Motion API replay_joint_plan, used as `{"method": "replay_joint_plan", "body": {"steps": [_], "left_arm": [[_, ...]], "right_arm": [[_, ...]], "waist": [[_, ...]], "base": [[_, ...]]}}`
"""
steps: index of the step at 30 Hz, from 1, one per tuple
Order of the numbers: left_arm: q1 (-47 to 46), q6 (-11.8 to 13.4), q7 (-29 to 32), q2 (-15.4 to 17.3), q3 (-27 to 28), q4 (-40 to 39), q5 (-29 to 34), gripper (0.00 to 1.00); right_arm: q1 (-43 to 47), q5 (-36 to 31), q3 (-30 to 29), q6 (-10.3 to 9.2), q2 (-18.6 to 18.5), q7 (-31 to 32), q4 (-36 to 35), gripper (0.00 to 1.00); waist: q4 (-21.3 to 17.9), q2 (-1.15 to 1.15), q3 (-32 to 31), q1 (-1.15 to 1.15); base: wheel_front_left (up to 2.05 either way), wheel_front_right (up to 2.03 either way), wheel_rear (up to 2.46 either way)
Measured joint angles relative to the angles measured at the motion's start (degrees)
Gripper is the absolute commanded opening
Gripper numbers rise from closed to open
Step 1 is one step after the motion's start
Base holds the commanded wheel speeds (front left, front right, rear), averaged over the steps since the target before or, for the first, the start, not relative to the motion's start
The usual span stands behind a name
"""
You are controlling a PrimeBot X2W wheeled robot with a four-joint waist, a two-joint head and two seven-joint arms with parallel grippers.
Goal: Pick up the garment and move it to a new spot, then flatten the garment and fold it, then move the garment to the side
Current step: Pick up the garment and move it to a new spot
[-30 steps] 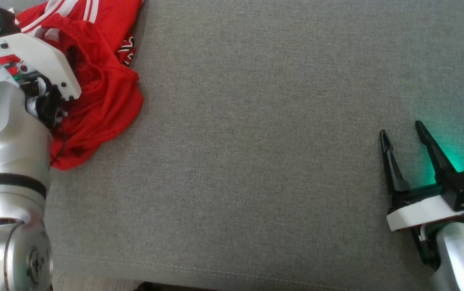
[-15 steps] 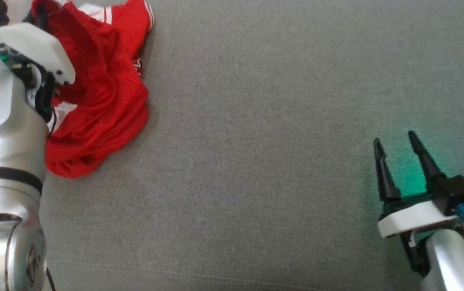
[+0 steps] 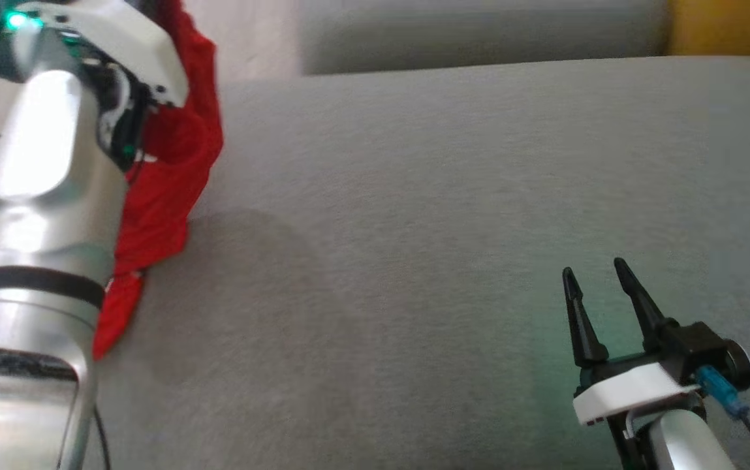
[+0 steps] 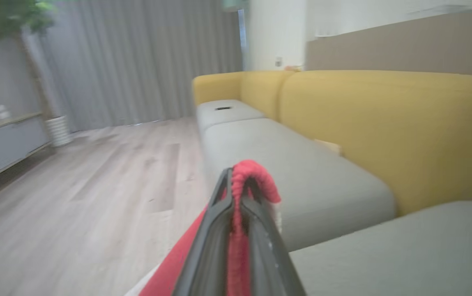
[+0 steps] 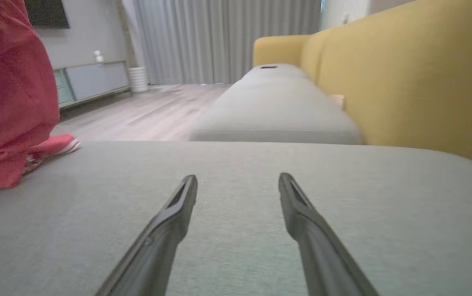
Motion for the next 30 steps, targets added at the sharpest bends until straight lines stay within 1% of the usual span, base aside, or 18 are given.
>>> {"method": "replay_joint_plan", "body": {"steps": [2, 4, 8, 10, 14, 17, 20, 22, 23, 25, 26, 27, 30], "left_arm": [[1.2, -0.4, 2.2, 0.1, -3.2, -3.8, -3.2, 0.0], [2.1, -0.4, 3.8, 1.0, -5.6, -7.6, -5.4, 0.0], [2.7, -0.4, 6.1, 3.4, -8.4, -13.8, -9.0, 0.0], [2.8, -0.4, 6.7, 3.9, -9.1, -16.1, -9.9, 0.0], [2.9, -0.4, 6.7, 2.6, -10.7, -19.1, -10.9, 0.0], [3.7, -0.4, 6.5, 1.9, -14.1, -21.0, -12.1, 0.0], [5.6, -0.4, 6.3, 1.5, -17.6, -22.0, -12.7, 0.0], [7.4, -0.4, 5.6, 1.3, -19.3, -21.9, -13.2, 0.0], [10.2, -0.4, 4.1, 1.4, -21.0, -21.3, -13.2, 0.0], [11.9, -0.4, 3.4, 1.3, -21.6, -20.8, -13.2, 0.0], [13.9, -0.4, 2.2, 1.1, -22.0, -20.2, -13.3, 0.0], [18.3, -0.3, 0.1, 0.8, -23.7, -18.2, -13.1, 0.0], [24.8, 0.5, -2.5, -0.2, -25.4, -14.4, -12.7, 0.0]], "right_arm": [[0.0, 0.0, 0.3, 0.0, 0.2, 0.0, -0.4, 1.0], [0.0, 0.0, 0.4, 0.0, 0.3, 0.0, -0.9, 1.0], [0.0, 0.0, 1.4, 0.0, 0.5, 0.0, -1.4, 1.0], [0.0, 0.0, 1.4, 0.0, 0.8, 0.0, -1.8, 1.0], [0.1, 0.0, 0.7, 0.0, 0.8, 0.0, -2.2, 1.0], [0.6, 0.0, 0.7, 0.0, 0.8, 0.0, -2.5, 1.0], [1.1, 0.0, 0.0, 0.0, 0.9, 0.0, -3.0, 1.0], [1.0, 0.0, -0.3, 0.0, 0.9, 0.0, -3.4, 1.0], [1.0, 0.4, -0.3, 0.0, 1.1, 0.0, -3.6, 1.0], [1.0, 0.5, -0.3, 0.0, 1.2, 0.0, -3.7, 1.0], [1.0, 0.6, -0.3, 0.0, 1.3, 0.0, -3.7, 1.0], [1.0, 0.8, -0.4, 0.0, 1.4, 0.0, -3.7, 1.0], [1.0, 0.9, -0.4, 0.0, 1.5, 0.0, -3.7, 1.0]], "waist": [[-2.4, 0.0, -1.1, 0.0], [-5.0, 0.0, -2.0, 0.0], [-10.5, 0.0, -3.2, 0.0], [-13.4, 0.0, -3.6, 0.0], [-18.2, 0.0, -3.8, 0.0], [-20.9, 0.0, -3.6, 0.0], [-22.0, 0.0, -2.4, 0.0], [-21.9, 0.0, -1.2, 0.0], [-21.6, 0.0, -0.2, 0.0], [-21.3, 0.0, 0.2, 0.0], [-20.9, 0.0, 0.5, 0.0], [-20.0, 0.0, 1.1, 0.0], [-18.6, 0.0, 1.7, 0.0]], "base": [[0.0, 0.0, 0.0], [0.0, 0.0, 0.0], [0.0, 0.0, 0.0], [0.0, 0.0, 0.0], [0.0, 0.0, 0.0], [0.0, 0.0, 0.0], [0.0, 0.0, 0.0], [0.0, 0.0, 0.0], [0.0, 0.0, 0.0], [0.0, 0.0, 0.0], [0.0, 0.0, 0.0], [0.0, 0.0, 0.0], [0.0, 0.0, 0.0]]}}
